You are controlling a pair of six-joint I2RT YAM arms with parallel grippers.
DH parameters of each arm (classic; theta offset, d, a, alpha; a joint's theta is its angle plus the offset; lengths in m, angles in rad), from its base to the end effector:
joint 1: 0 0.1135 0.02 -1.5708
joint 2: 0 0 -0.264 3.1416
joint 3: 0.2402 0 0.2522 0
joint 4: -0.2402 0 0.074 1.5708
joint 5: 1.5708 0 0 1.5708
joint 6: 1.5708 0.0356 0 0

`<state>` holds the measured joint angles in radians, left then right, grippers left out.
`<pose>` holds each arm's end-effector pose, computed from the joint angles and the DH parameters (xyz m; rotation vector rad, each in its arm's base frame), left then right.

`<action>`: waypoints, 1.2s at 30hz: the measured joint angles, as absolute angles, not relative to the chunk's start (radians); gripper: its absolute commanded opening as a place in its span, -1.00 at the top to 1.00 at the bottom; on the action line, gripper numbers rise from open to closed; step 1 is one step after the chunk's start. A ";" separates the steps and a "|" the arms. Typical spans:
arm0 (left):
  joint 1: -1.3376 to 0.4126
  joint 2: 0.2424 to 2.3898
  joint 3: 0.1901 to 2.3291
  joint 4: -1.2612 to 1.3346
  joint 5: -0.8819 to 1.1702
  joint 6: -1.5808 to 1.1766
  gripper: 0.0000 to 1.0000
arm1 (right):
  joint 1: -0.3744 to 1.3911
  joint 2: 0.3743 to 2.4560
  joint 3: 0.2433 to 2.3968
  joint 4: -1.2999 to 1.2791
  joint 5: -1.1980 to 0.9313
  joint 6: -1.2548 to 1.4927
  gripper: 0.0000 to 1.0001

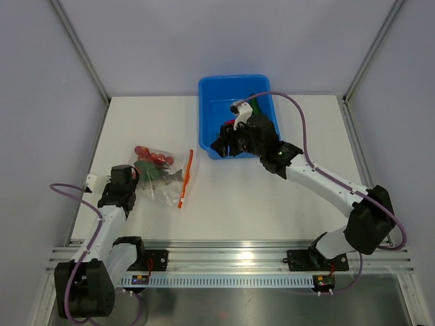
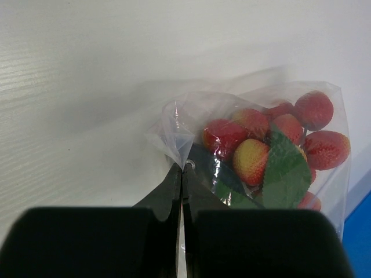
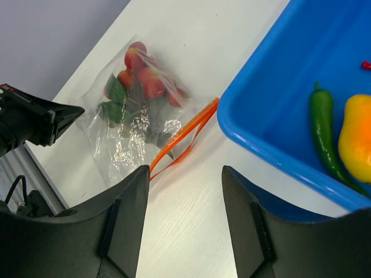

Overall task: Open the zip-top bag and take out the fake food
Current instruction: Place the fake vegetable in the bin, then pick up the fake fish from the zipper food storage bag.

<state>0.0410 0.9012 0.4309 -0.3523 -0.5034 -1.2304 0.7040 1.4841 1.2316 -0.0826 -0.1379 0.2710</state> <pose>0.1724 0.0243 0.1859 -1.5230 1.6804 -0.0157 0.2655 0.2319 0.3375 -0.5203 1.9131 0.7800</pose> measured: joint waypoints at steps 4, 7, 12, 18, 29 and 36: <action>0.041 0.905 0.438 -0.351 -0.503 -1.230 1.00 | 0.710 1.470 1.129 -0.033 -0.144 0.309 -0.15; 0.041 0.916 0.444 -0.354 -0.501 -1.228 1.00 | 0.717 1.513 1.122 -0.030 -0.142 0.318 -0.15; 0.041 0.930 0.458 -0.362 -0.501 -1.226 1.00 | 0.766 1.562 1.103 -0.004 -0.133 0.309 -0.11; 0.041 0.939 0.465 -0.369 -0.501 -1.223 1.00 | 0.818 1.635 1.077 0.056 -0.129 0.258 -0.10; 0.041 0.945 0.469 -0.371 -0.501 -1.222 1.00 | 0.878 1.847 1.163 0.057 -0.097 0.215 -0.05; 0.041 0.951 0.476 -0.373 -0.501 -1.222 1.00 | 0.878 1.922 1.227 0.067 -0.096 0.233 -0.03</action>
<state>0.0410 0.9508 0.4763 -0.3729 -0.5007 -1.2221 0.8776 1.9224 1.2266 0.0673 -0.0956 0.2333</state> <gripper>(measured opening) 0.002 0.523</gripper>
